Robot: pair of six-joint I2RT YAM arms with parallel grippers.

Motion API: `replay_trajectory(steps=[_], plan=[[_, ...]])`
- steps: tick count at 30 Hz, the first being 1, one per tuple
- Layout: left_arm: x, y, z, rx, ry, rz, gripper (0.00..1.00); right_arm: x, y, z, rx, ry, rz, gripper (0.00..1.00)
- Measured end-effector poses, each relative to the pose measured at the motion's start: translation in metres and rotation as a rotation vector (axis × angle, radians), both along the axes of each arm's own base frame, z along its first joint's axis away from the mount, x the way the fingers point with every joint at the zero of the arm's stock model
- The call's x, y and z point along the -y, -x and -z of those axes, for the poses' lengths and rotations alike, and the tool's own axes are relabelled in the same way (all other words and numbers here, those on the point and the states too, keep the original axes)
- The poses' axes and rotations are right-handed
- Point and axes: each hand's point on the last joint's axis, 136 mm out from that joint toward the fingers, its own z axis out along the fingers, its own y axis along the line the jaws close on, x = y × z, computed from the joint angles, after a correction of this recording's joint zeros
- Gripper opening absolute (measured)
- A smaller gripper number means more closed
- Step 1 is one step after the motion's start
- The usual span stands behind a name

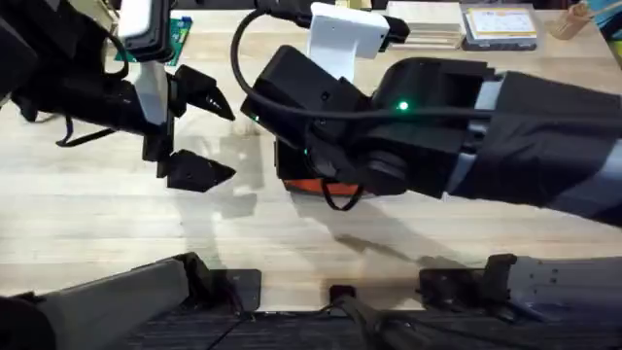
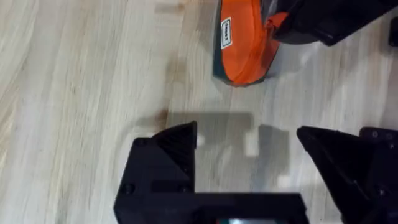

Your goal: Unzip the bag, pick up the pens from the table one at a time and place them inside, then zip the bag closed.

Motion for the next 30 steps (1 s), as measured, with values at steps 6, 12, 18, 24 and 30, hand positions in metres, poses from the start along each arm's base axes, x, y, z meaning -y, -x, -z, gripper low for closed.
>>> replay_trajectory(steps=[6, 12, 18, 24, 30], plan=[[0.003, 0.005, 0.002, -0.021, 0.02, -0.001, 0.993, 0.001, 0.0, 0.0, 0.002, 0.008, -0.009, 0.032], [0.011, 0.01, 0.021, -0.039, 0.075, -0.008, 0.993, 0.001, 0.0, 0.0, 0.004, 0.012, -0.015, 0.031], [0.022, 0.013, 0.037, -0.027, 0.155, -0.02, 0.993, 0.001, 0.0, 0.0, 0.004, 0.012, -0.016, 0.032], [0.031, 0.018, 0.044, -0.025, 0.189, -0.002, 0.993, 0.001, 0.0, 0.0, 0.004, 0.012, -0.016, 0.032], [0.043, 0.003, 0.045, 0.03, 0.181, 0.027, 0.993, 0.001, 0.0, 0.0, 0.005, 0.012, -0.015, 0.031]])
